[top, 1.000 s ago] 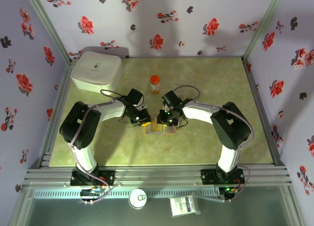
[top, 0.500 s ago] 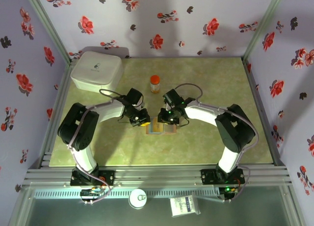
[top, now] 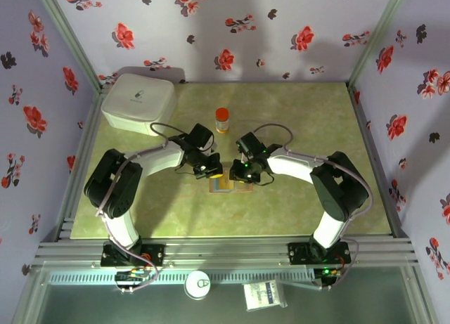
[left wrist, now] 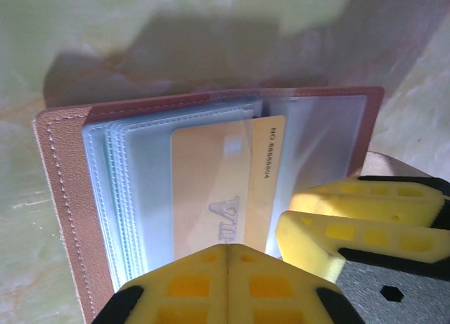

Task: Take the credit cards out of the card holder

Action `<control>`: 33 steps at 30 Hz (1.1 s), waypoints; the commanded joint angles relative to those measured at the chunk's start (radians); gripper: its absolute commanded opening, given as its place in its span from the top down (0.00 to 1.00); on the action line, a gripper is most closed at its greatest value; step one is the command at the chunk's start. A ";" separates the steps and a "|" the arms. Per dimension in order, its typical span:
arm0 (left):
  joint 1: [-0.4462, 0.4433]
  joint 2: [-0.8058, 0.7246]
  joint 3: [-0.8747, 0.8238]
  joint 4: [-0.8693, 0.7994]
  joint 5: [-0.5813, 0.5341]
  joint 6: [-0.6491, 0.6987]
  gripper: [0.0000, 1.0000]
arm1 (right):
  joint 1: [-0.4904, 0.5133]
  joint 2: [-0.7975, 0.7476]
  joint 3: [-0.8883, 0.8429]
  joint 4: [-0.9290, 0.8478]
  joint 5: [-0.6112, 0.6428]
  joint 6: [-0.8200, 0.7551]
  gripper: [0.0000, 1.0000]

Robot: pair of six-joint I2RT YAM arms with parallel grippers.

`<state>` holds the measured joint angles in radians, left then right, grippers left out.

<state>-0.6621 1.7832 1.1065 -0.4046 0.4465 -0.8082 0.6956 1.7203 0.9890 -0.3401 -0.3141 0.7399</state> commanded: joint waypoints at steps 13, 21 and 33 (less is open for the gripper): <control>-0.009 0.041 -0.009 -0.022 -0.016 0.015 1.00 | -0.011 -0.003 -0.024 0.059 -0.020 0.034 0.76; -0.009 0.037 0.001 -0.045 -0.044 0.025 1.00 | -0.015 0.008 -0.020 0.068 -0.029 0.035 0.76; -0.009 0.078 -0.019 -0.037 -0.042 0.032 1.00 | -0.021 0.029 -0.026 0.091 -0.048 0.039 0.76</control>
<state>-0.6632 1.8297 1.1049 -0.4206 0.4179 -0.8036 0.6842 1.7264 0.9684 -0.2600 -0.3454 0.7681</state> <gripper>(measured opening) 0.037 0.244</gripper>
